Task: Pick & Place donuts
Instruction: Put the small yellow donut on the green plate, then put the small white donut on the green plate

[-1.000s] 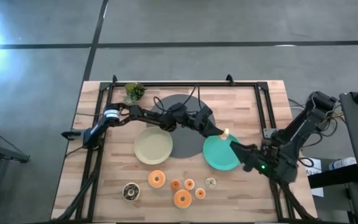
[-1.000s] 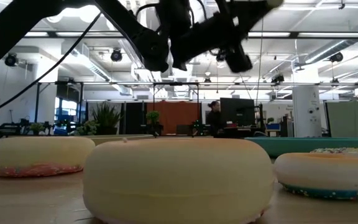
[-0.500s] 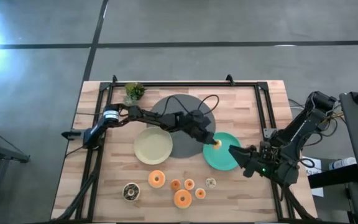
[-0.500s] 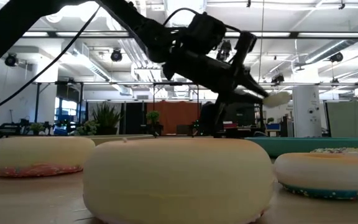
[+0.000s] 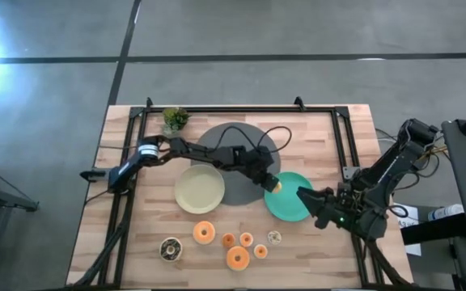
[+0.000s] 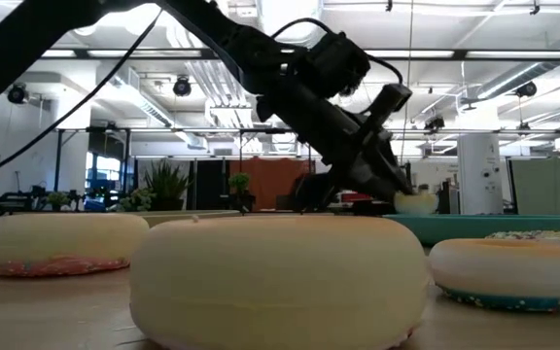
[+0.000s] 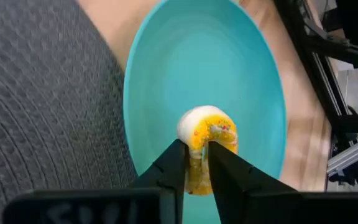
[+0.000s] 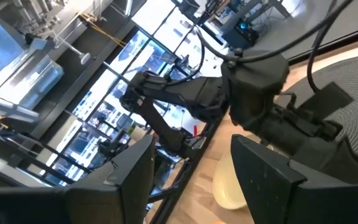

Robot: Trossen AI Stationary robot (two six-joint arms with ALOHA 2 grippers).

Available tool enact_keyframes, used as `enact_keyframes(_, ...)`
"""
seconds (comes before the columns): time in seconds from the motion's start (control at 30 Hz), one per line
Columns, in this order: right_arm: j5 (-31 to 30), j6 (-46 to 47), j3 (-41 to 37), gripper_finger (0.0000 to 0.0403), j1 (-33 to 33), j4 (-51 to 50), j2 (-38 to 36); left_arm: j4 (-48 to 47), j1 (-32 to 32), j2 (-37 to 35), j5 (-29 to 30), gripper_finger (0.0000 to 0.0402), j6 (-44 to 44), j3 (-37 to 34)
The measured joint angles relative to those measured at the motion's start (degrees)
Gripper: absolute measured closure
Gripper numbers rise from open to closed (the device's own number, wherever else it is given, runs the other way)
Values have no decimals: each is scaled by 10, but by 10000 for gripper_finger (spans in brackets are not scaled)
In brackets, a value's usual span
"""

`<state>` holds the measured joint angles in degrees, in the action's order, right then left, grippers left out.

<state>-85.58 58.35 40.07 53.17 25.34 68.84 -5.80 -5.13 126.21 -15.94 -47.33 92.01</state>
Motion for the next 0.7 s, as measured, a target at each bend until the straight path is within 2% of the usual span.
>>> enact_keyframes(0.3, 1, 2, 0, 200, 1, 0, 0, -3, 5, 4, 21, 305, 10, 3)
enact_keyframes(0.57, 10, 16, 0, 200, -1, -31, 0, -41, 3, -29, 60, 301, 55, 3)
enact_keyframes(0.63, 38, 51, 0, 200, -12, -66, 0, -66, 3, -51, 71, 301, 95, 3)
enact_keyframes(0.7, 99, 89, 0, 200, -38, -97, 0, -91, 3, -82, 75, 301, 137, 1)
